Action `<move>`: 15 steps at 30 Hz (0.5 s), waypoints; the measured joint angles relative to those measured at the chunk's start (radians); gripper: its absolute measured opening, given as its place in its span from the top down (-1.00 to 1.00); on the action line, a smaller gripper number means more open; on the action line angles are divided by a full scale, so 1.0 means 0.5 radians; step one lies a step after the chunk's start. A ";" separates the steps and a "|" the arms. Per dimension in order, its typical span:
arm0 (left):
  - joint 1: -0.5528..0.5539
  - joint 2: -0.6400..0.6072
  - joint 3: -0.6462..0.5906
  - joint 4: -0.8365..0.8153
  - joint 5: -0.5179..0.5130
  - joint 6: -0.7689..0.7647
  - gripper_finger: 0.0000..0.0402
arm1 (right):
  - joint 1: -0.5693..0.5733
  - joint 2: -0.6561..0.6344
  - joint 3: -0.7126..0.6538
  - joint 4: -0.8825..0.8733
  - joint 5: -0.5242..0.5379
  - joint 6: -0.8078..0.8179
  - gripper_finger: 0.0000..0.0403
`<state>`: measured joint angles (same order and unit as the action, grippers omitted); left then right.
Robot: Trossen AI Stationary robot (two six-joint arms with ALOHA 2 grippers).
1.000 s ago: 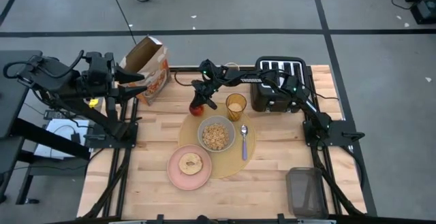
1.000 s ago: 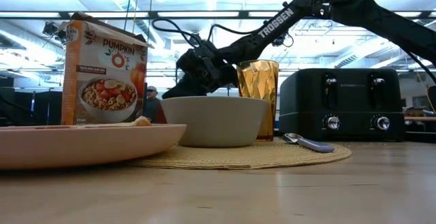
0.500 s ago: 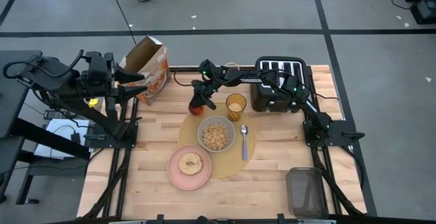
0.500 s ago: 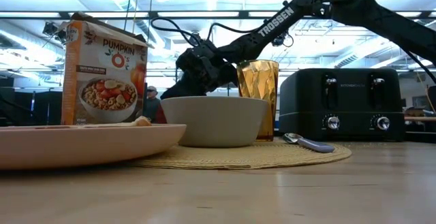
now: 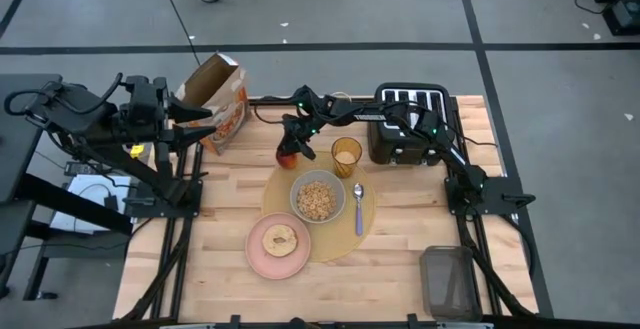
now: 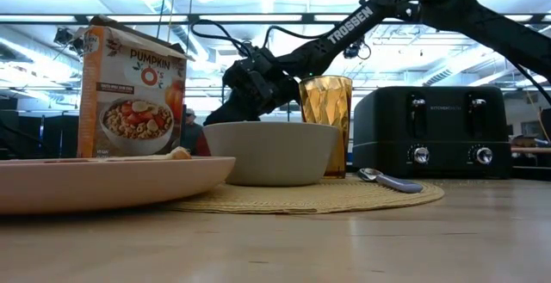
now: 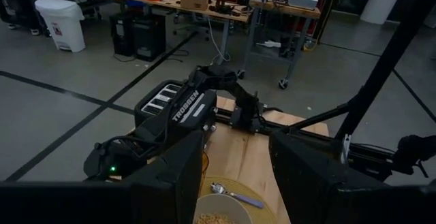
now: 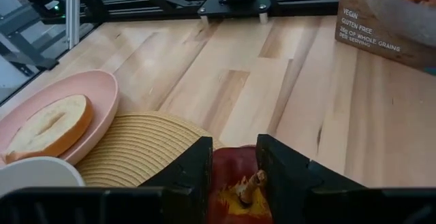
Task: Arrange a breakfast setting
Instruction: Put the apple on the top left of the gray bowl
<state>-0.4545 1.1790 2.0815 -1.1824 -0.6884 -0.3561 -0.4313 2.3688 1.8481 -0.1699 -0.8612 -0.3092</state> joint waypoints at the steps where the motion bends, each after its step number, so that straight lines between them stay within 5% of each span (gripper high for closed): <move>1: 0.000 0.000 0.000 0.000 0.000 0.000 0.12 | 0.000 -0.001 0.000 -0.006 0.000 -0.001 0.40; 6: 0.000 0.000 0.000 0.001 0.000 0.000 0.12 | 0.000 -0.001 0.000 -0.008 -0.001 0.017 0.54; 12: 0.000 0.000 0.000 0.002 0.000 -0.001 0.12 | 0.001 -0.001 0.000 -0.014 0.008 0.052 0.92; 15: 0.000 0.001 0.000 0.016 0.000 -0.001 0.12 | 0.003 -0.017 -0.001 -0.029 0.022 0.093 0.92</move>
<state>-0.4545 1.1793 2.0815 -1.1742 -0.6886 -0.3567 -0.4298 2.3605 1.8477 -0.1844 -0.8503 -0.2629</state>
